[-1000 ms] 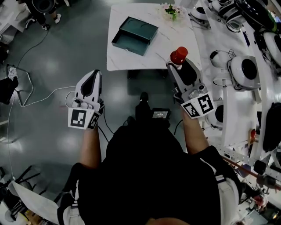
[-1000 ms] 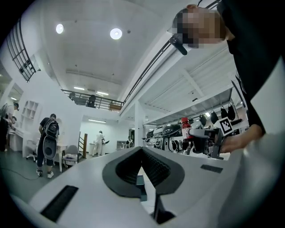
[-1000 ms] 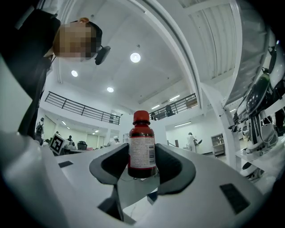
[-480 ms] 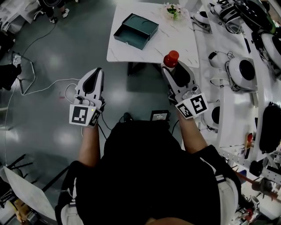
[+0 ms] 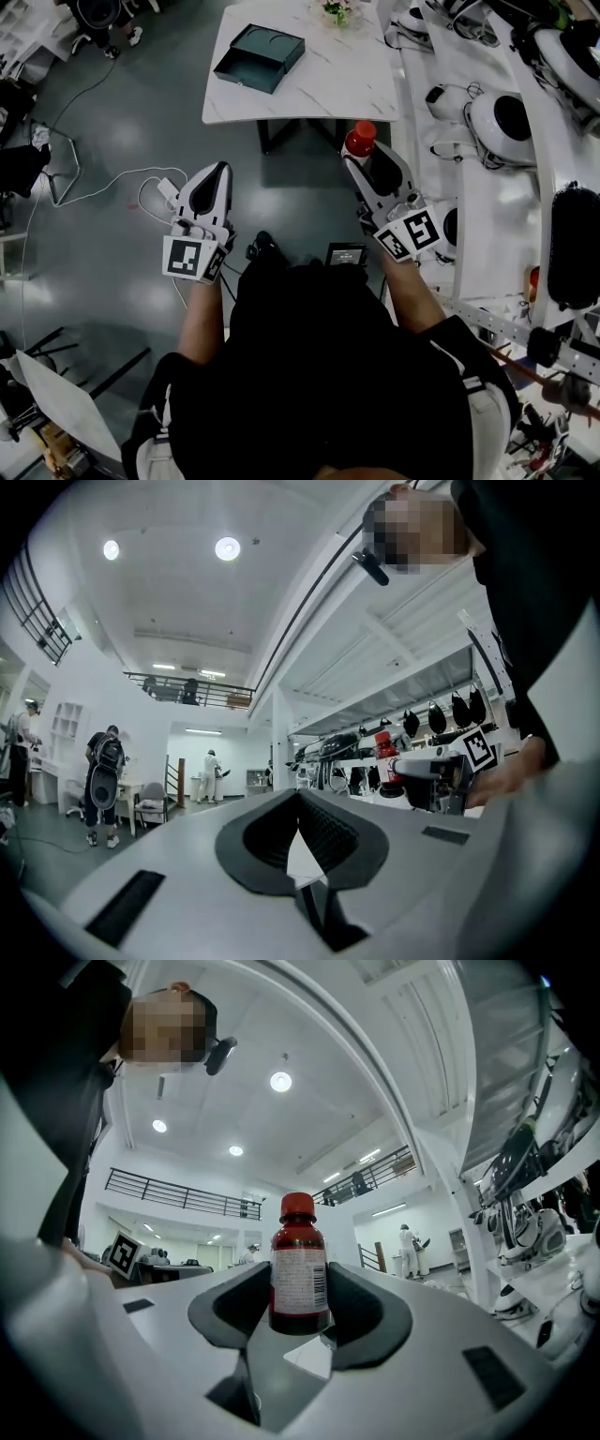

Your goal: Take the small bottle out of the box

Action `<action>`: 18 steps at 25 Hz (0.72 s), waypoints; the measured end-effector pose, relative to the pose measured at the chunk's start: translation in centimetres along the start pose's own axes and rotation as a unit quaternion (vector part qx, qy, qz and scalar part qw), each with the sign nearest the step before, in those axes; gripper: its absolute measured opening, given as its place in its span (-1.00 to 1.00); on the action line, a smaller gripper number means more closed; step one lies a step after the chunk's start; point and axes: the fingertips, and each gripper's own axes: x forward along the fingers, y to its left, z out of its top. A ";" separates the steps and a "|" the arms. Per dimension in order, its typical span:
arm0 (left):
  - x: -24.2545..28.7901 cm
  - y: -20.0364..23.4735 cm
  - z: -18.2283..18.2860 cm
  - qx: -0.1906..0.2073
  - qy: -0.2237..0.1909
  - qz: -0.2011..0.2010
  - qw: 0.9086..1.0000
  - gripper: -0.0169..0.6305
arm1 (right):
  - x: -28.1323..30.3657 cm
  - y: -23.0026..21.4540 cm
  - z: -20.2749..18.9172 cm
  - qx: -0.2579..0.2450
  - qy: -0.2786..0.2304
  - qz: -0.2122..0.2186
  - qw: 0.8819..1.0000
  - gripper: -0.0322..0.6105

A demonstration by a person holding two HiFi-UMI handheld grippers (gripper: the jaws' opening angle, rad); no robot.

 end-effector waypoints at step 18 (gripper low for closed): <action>-3.7 -2.0 0.2 0.014 0.004 -0.012 1.000 -0.90 | -2.1 3.3 -1.7 0.009 0.010 0.002 1.000 -0.24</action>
